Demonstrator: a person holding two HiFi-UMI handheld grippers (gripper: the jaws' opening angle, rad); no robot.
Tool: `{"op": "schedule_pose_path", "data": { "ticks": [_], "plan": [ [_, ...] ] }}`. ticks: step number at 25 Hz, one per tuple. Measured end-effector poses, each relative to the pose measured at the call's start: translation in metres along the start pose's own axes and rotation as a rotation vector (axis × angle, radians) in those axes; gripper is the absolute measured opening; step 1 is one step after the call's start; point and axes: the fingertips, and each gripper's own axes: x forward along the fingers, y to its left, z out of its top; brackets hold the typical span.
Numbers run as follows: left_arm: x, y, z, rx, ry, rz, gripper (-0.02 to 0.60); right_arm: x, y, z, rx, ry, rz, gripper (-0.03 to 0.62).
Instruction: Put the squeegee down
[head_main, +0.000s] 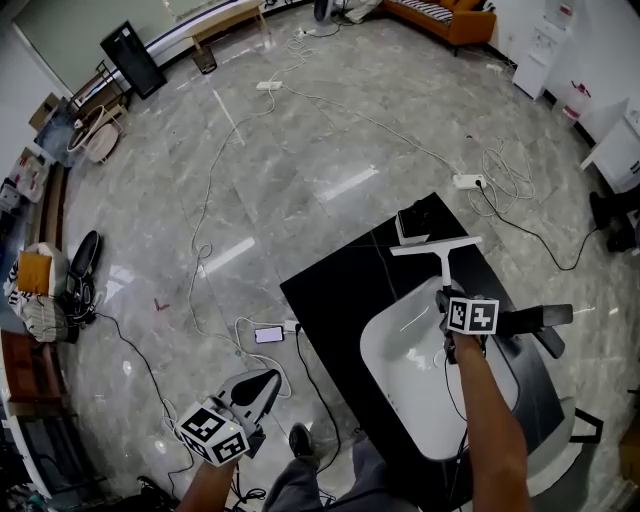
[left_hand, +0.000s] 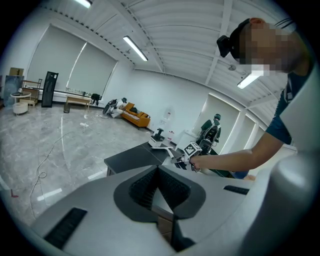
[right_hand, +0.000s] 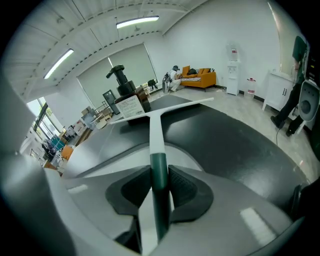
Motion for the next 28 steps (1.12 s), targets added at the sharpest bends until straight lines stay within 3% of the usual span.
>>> {"op": "schedule_pose_path", "data": {
  "ticks": [8,13,28],
  "plan": [
    [0.004,0.009,-0.003,-0.011,0.007,0.004,0.005,0.018,0.003,-0.001,-0.029,0.041,0.005,0.118],
    [0.006,0.011,0.0,-0.009,0.012,0.002,0.005,0.02,0.024,0.0,-0.028,0.083,0.068,0.104],
    [-0.003,0.022,-0.004,-0.027,0.003,0.013,0.005,0.03,0.021,0.003,-0.015,0.067,0.027,0.109]
  ]
}}
